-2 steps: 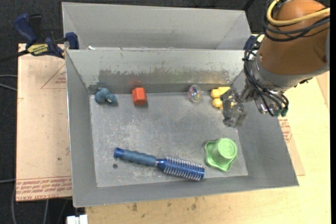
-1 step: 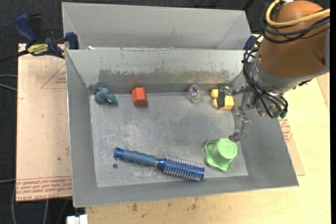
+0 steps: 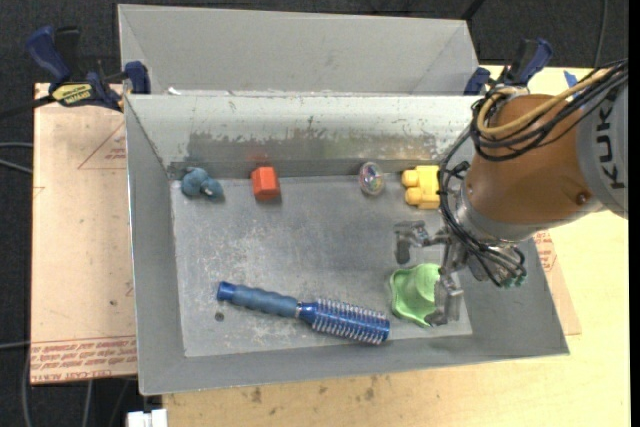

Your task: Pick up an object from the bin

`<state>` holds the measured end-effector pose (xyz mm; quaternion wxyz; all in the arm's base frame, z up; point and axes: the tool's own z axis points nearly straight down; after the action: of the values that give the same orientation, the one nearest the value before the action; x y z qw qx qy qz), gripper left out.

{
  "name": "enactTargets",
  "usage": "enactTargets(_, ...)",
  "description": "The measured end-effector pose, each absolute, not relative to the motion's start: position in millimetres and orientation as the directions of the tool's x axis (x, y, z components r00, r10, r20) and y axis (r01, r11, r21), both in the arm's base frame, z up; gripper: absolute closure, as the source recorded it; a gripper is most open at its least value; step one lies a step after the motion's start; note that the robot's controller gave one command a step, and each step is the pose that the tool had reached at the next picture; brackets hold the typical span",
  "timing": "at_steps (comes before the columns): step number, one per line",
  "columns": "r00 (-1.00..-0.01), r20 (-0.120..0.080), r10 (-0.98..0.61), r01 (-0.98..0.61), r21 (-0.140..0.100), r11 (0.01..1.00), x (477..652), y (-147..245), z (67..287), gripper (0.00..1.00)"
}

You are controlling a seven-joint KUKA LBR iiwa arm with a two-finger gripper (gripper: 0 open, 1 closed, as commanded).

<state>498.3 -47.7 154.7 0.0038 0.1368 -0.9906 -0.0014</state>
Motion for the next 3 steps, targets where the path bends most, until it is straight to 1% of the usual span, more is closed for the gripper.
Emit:
enactTargets(1, -0.933, 0.004, -0.359, -0.359, 0.003, 0.933, 534.0, -66.9, 68.7, 0.00)
enactTargets(2, -0.933, -0.002, -0.360, -0.360, 0.001, 0.933, 535.2, -66.1, 73.2, 1.00)
enactTargets(3, -0.933, -0.001, -0.361, -0.361, 0.001, 0.933, 535.0, -66.0, 72.8, 0.00)
